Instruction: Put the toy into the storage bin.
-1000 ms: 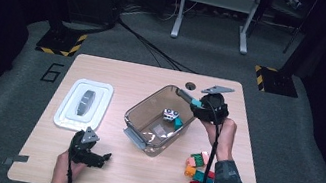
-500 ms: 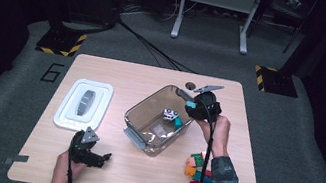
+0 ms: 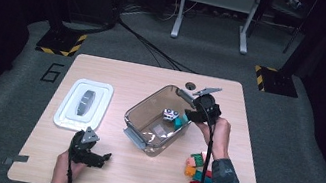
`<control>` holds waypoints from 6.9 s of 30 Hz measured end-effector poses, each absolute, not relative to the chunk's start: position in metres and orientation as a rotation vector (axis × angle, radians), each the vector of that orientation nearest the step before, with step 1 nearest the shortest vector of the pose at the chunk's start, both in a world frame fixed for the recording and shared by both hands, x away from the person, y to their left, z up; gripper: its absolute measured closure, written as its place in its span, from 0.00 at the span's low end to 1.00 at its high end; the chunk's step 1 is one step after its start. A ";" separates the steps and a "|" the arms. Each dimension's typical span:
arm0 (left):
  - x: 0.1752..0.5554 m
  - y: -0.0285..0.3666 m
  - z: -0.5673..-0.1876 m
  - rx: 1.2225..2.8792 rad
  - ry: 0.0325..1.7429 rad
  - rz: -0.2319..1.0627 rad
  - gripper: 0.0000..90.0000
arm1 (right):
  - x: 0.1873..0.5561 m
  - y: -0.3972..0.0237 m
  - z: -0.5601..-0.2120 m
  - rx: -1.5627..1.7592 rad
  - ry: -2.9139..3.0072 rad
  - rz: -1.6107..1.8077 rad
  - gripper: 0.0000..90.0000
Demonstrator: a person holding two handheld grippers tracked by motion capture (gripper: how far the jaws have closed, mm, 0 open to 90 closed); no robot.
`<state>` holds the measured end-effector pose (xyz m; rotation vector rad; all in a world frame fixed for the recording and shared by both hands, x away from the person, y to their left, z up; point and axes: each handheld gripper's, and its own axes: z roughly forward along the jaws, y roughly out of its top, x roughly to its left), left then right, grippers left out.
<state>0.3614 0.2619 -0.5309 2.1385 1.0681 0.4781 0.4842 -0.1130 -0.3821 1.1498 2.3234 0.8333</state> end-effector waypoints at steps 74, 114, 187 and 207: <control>0.362 0.261 -0.531 2.129 1.075 0.476 0.04 | 0.404 -0.215 -0.491 1.514 2.335 0.920 0.66; 0.362 0.261 -0.531 2.136 1.064 0.484 0.05 | 0.420 -0.211 -0.439 1.413 2.220 1.029 0.73; 0.362 0.261 -0.531 2.132 1.068 0.478 0.05 | 0.473 -0.108 -0.380 1.155 2.355 1.025 0.73; 0.362 0.261 -0.531 2.132 1.068 0.478 0.05 | 0.466 -0.105 -0.390 1.147 2.417 0.958 0.67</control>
